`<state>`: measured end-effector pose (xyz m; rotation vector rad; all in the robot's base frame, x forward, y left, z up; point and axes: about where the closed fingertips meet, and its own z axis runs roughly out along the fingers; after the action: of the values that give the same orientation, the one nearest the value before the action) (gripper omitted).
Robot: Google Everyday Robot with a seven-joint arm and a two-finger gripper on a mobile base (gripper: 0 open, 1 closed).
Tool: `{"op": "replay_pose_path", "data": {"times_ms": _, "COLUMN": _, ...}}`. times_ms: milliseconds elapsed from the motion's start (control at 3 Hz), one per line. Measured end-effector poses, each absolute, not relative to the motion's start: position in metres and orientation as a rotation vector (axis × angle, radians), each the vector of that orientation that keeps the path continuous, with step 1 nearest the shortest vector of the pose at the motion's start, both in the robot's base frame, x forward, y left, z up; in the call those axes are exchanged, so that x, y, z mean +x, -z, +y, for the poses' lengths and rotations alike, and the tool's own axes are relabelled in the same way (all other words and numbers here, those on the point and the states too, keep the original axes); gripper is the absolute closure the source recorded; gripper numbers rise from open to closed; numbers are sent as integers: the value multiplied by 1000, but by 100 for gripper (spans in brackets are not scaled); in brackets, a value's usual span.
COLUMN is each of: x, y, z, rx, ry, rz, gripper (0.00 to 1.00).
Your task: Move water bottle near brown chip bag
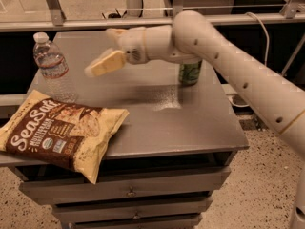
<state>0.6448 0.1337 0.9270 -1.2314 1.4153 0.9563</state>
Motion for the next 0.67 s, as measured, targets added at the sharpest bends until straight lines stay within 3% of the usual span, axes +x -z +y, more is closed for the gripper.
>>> {"op": "replay_pose_path", "data": {"times_ms": 333, "x": 679, "y": -949, "z": 67, "rx": -1182, "ry": -839, "rz": 1408, "gripper": 0}}
{"op": "replay_pose_path", "data": {"times_ms": 667, "x": 691, "y": -984, "z": 36, "rx": -1178, "ry": -751, "rz": 1370, "gripper": 0}}
